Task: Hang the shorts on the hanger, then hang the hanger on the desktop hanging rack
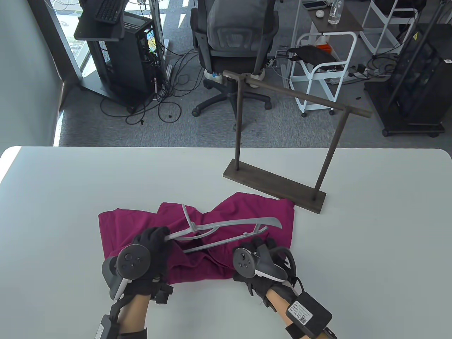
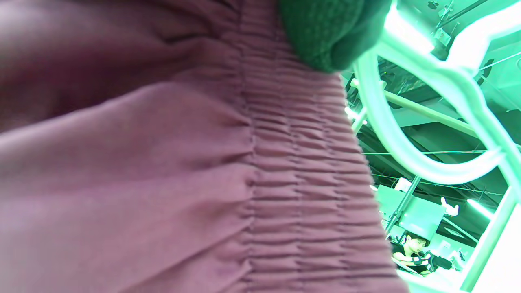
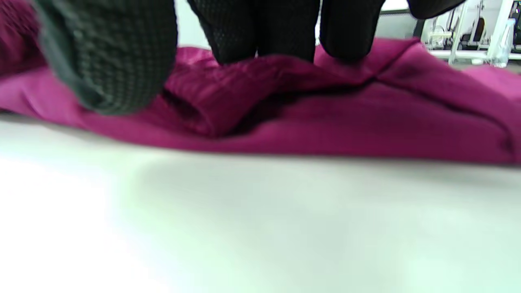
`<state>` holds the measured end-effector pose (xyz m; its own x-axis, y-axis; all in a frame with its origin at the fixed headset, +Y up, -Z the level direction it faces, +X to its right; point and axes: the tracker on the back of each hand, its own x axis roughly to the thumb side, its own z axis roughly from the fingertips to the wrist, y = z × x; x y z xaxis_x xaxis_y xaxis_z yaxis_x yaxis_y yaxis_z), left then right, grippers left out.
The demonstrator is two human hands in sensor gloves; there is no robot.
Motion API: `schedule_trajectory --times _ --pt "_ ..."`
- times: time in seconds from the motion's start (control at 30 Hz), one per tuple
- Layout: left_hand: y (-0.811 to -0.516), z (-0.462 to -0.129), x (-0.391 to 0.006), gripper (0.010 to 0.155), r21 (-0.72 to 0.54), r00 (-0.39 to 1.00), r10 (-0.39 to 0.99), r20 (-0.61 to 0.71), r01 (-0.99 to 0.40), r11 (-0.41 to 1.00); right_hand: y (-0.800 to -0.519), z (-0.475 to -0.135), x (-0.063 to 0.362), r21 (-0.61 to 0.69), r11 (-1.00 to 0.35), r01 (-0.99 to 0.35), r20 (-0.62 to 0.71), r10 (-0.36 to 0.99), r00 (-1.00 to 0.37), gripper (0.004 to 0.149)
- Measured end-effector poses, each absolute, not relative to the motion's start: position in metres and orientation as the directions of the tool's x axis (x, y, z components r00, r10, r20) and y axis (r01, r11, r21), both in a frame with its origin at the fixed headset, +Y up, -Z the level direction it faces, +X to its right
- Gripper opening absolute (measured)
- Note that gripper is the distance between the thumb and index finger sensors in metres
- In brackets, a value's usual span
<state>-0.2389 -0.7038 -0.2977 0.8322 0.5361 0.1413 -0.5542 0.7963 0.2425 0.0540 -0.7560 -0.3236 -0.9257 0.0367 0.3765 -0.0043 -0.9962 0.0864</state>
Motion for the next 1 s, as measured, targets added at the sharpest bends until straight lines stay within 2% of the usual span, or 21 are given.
schedule_trajectory --times 0.17,0.3,0.4,0.6,0.8,0.87,1.0 --pt "-0.704 -0.296 -0.242 0.054 0.242 0.826 0.546 0.14 -0.563 0.79 -0.764 -0.329 0.056 0.06 -0.997 -0.046 0.34 0.064 -0.938 0.068" --pt "-0.704 -0.295 -0.248 0.054 0.257 0.823 0.553 0.131 -0.567 0.783 -0.76 -0.335 0.068 0.099 -0.98 -0.173 0.292 0.194 -0.937 0.055" --pt "-0.703 -0.294 -0.252 0.054 0.273 0.811 0.57 0.13 -0.582 0.766 -0.752 -0.339 0.083 0.024 -0.973 -0.232 0.216 0.231 -0.949 0.044" --pt "-0.703 -0.293 -0.256 0.054 0.261 0.752 0.638 0.162 -0.657 0.708 -0.73 -0.346 0.131 -0.101 -0.91 -0.403 0.038 0.401 -0.915 0.045" --pt "-0.704 -0.293 -0.257 0.053 0.246 0.793 0.583 0.177 -0.609 0.754 -0.719 -0.346 0.182 -0.109 -0.809 -0.578 -0.074 0.586 -0.807 0.042" --pt "-0.705 -0.294 -0.257 0.053 0.231 0.814 0.551 0.183 -0.58 0.781 -0.716 -0.345 0.194 -0.129 -0.803 -0.582 -0.09 0.594 -0.8 0.041" --pt "-0.702 -0.291 -0.252 0.052 0.243 0.91 0.371 0.188 -0.409 0.88 -0.714 -0.344 0.217 -0.16 -0.817 -0.554 -0.13 0.573 -0.809 0.041"
